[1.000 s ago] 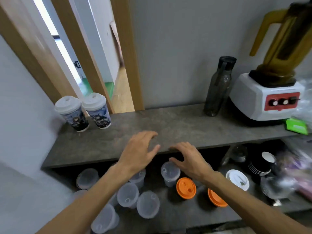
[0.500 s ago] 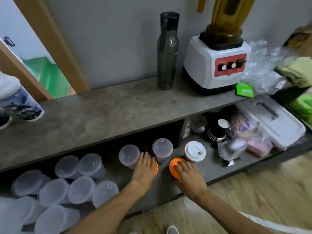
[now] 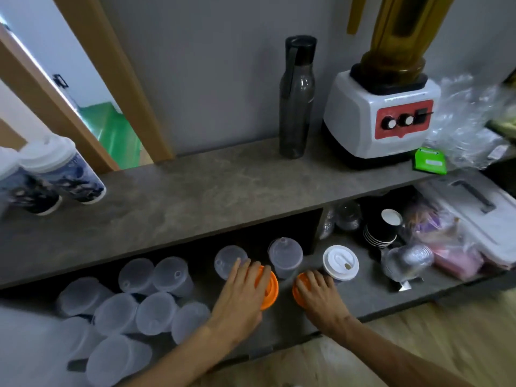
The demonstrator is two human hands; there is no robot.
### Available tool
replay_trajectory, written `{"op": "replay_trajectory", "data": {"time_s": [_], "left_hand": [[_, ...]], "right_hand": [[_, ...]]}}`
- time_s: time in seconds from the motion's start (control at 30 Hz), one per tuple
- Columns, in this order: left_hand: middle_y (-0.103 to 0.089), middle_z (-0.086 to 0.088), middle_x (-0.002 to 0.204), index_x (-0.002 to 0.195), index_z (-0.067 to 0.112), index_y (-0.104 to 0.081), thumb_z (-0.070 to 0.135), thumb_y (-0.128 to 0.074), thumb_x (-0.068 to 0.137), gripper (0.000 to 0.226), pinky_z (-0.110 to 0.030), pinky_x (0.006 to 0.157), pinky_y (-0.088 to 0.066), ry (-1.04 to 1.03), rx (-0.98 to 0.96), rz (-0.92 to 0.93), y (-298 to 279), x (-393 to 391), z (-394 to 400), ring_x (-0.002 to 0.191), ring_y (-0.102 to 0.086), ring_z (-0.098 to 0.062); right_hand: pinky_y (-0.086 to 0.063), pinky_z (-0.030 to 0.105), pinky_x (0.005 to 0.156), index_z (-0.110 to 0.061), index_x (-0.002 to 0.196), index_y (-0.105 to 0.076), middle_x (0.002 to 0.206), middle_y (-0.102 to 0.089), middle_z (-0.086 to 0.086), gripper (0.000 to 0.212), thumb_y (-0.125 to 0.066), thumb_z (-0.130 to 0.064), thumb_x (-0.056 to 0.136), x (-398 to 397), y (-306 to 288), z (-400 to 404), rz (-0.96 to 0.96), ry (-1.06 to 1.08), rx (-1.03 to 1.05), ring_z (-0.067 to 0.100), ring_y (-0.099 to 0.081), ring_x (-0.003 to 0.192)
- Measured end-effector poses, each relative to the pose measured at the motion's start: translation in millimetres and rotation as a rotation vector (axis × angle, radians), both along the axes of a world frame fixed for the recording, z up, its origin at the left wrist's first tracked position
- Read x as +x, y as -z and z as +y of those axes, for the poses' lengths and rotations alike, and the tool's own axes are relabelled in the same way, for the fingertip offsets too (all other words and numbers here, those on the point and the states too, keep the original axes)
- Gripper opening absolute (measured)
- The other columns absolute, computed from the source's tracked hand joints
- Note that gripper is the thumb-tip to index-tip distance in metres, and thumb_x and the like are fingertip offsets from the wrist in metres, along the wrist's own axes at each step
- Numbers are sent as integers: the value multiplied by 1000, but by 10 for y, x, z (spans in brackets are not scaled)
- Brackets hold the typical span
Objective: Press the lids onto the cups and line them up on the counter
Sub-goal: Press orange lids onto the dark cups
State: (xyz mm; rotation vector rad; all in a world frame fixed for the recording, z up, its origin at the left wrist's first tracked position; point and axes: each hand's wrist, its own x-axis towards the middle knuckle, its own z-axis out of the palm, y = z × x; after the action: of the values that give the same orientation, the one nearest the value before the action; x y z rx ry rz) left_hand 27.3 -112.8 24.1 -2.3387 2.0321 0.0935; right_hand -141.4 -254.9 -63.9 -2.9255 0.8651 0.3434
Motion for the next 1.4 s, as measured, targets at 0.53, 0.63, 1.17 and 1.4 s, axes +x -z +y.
{"op": "replay_trajectory", "data": {"time_s": [0.53, 0.63, 1.17, 1.4], "left_hand": [[-54, -9, 133, 146, 11, -43, 57, -51, 66, 92, -46, 94, -46, -409, -409, -53, -1875, 1540, 389, 116, -54, -32], [-55, -8, 131, 145, 13, -44, 62, -48, 64, 95, -47, 97, -45, -461, -359, -20, -1771, 1762, 309, 117, -54, -33], [-39, 2, 142, 155, 20, -19, 81, -26, 71, 104, -36, 106, -32, -587, -321, 61, -1335, 1681, 519, 125, -39, -21], [-19, 7, 159, 155, 28, -18, 56, -51, 90, 77, -37, 120, -21, -417, -329, 305, -1323, 1956, 635, 146, -21, -15]], "right_hand": [[-37, 42, 109, -33, 149, -31, 152, -32, 2, 78, -65, -47, 80, 1663, -2799, -54, -479, -223, -47, 29, -35, 137], [-37, 44, 110, -31, 148, -32, 150, -32, 4, 76, -65, -44, 81, 1983, -2731, -119, -421, -173, -19, 30, -36, 137], [-23, 43, 121, -27, 149, -40, 163, -27, 8, 74, -64, -38, 80, 1968, -2330, -142, -456, -148, -97, 31, -18, 153], [-48, 23, 84, -17, 116, -71, 101, -69, -7, 23, -61, -15, 96, 2159, -2240, 353, -819, -59, 368, 6, -62, 96]]}}
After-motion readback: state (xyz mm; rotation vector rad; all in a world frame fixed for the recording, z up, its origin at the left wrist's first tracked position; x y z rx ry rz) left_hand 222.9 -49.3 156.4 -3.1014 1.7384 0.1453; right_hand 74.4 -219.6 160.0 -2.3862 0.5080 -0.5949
